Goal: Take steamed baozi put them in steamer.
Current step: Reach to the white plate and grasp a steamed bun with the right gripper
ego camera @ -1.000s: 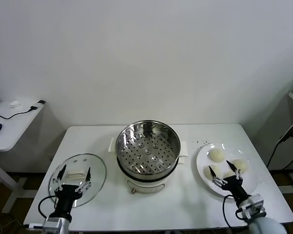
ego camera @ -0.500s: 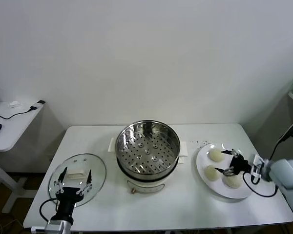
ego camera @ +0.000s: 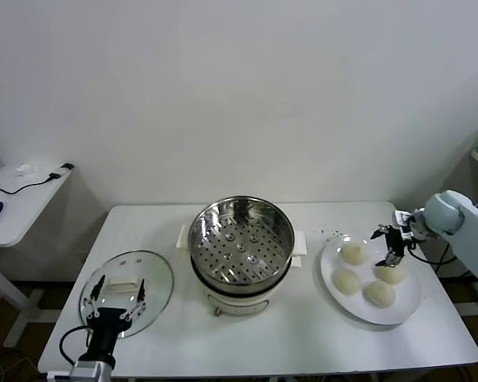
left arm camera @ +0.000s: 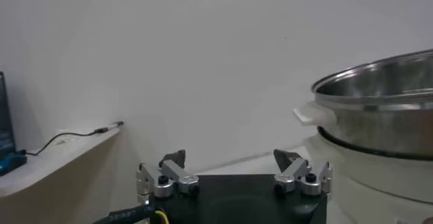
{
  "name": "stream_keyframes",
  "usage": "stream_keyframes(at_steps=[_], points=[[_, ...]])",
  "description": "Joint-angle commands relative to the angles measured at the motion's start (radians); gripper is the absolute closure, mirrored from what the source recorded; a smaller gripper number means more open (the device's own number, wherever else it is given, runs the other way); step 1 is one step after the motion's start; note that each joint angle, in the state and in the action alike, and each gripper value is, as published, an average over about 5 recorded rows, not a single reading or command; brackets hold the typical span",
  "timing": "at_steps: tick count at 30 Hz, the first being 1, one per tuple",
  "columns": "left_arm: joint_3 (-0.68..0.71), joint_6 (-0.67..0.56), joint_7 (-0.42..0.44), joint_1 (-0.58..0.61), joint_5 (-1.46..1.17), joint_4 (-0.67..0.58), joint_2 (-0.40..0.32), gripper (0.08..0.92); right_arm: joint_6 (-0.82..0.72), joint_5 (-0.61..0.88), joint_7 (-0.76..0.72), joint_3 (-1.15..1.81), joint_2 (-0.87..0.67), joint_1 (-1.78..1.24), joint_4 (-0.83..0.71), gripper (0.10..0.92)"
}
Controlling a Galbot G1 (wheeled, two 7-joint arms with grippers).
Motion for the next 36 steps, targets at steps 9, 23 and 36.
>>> stream_keyframes(at_steps=[9, 23, 36], points=[[0.000, 0.000, -0.003, 0.002, 0.006, 0.023, 0.002, 0.177, 0.007, -0.029, -0.023, -0.143, 0.221, 0.085, -0.222, 0.203], [0.000, -0.007, -0.003, 0.013, 0.011, 0.036, 0.005, 0.177, 0.035, -0.098, -0.008, -0.084, 0.285, 0.049, -0.321, 0.203], [0.002, -0.008, -0.003, 0.011, 0.016, 0.045, 0.004, 0.177, 0.036, -0.094, -0.021, -0.063, 0.297, 0.044, -0.332, 0.337]])
